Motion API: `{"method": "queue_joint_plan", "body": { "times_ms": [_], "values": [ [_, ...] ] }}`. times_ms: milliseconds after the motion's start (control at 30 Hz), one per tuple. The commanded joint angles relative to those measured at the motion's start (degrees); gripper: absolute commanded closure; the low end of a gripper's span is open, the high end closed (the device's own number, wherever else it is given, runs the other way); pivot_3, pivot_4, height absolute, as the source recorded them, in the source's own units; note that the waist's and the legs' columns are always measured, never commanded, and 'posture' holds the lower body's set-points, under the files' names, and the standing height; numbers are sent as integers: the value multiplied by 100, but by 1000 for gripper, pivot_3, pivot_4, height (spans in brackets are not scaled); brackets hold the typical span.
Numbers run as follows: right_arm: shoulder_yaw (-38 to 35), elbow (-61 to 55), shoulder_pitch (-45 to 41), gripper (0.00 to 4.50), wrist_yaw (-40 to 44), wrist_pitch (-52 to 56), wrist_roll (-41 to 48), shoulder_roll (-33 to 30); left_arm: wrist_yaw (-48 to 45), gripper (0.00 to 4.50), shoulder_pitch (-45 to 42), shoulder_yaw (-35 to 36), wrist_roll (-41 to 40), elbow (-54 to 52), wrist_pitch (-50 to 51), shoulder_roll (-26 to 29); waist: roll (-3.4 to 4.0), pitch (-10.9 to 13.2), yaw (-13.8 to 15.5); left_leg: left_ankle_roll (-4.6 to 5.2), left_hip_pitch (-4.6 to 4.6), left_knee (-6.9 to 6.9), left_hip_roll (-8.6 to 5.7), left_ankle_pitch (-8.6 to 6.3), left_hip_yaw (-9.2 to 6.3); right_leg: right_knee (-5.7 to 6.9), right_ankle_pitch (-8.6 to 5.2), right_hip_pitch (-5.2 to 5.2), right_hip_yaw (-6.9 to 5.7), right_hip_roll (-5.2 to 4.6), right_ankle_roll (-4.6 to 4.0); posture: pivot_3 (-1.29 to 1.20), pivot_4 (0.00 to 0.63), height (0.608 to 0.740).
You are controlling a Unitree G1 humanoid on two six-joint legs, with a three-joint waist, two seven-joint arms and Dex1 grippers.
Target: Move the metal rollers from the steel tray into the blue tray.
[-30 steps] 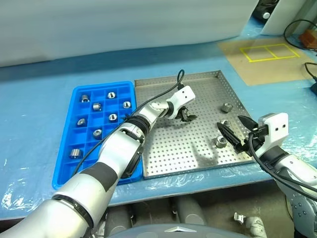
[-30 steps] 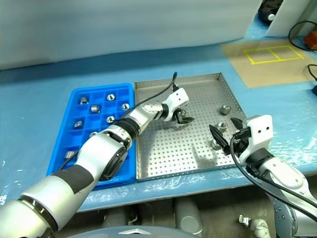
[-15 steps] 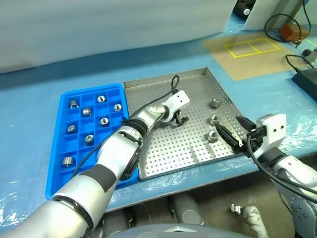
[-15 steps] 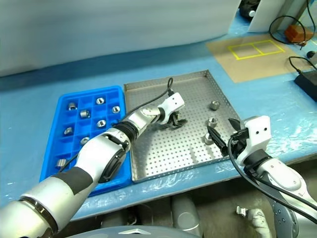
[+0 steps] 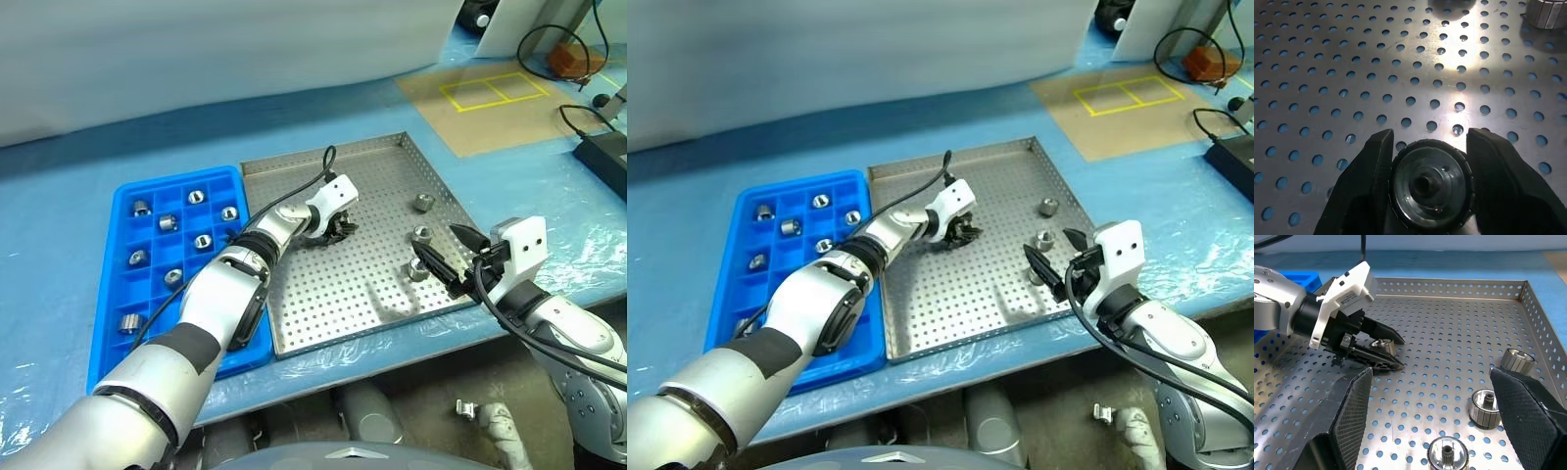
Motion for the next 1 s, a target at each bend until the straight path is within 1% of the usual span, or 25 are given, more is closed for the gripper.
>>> {"method": "queue_joint_plan", "body": {
  "times_ms": [33,233,333,433,500,600,700,767,833,867,1000],
  "values": [
    [66,16,-144,552,26,-128,51,-52,-164,2601,65,-23,12,-87,-33,24,0,0,2,0,0,0,-1,0,0,0,0,0,0,-1,0,-635,150,740],
    [238,158,-298,552,105,-180,37,-84,-393,2601,-2,144,-184,-189,-203,116,0,0,16,1,0,0,-2,0,0,1,0,0,-2,-5,0,-588,150,740],
    [380,357,-528,552,217,-232,28,-118,-1065,2601,-121,443,-574,-370,-415,220,-1,2,32,1,-3,0,-2,0,0,1,0,-2,-2,-5,-1,-532,150,740],
    [583,658,-925,552,410,-293,57,-147,-1698,2601,-199,608,-852,-618,-481,451,-1,2,66,2,-4,1,-3,1,0,11,1,-6,-2,-8,-1,-504,150,740],
    [764,952,-1265,552,642,-368,41,-204,-2239,2601,-134,627,-1025,-915,-513,650,-1,3,147,2,-2,3,-2,1,0,24,1,-10,-1,-9,-2,-426,150,740],
    [1036,1469,-1992,552,1166,-421,178,-297,-2913,2601,232,484,-1128,-1626,-486,1152,0,4,235,2,-1,4,1,2,0,35,2,-15,1,-9,-3,-358,150,740],
    [1271,1949,-2504,552,1616,-499,176,-327,-3244,2601,686,395,-1243,-2486,-195,1583,1,4,463,2,8,2,8,3,1,49,2,-19,7,-4,-5,-265,150,740],
    [1536,2334,-2866,552,1952,-618,94,-298,-3440,2601,1068,402,-1425,-3299,284,1902,1,5,670,0,11,-1,18,4,1,59,0,-19,5,2,-8,-203,150,740],
    [1740,2619,-3109,552,2190,-726,38,-248,-3486,2601,1371,412,-1588,-3954,674,2107,-1,6,904,-5,13,0,20,7,6,101,-9,-37,9,1,-25,-160,150,740],
    [1914,2810,-3283,552,2358,-792,12,-168,-3440,2601,1576,451,-1656,-4338,839,2248,-1,7,1036,-6,12,4,19,8,8,127,-18,-48,10,-2,-39,-109,150,740],
    [2519,3602,-3958,552,2899,-1144,-207,249,-3033,2601,2184,735,-2041,-5772,1660,2722,0,8,1522,-38,14,-5,42,27,11,147,-24,-63,-1,7,-50,17,150,740]
  ]
}}
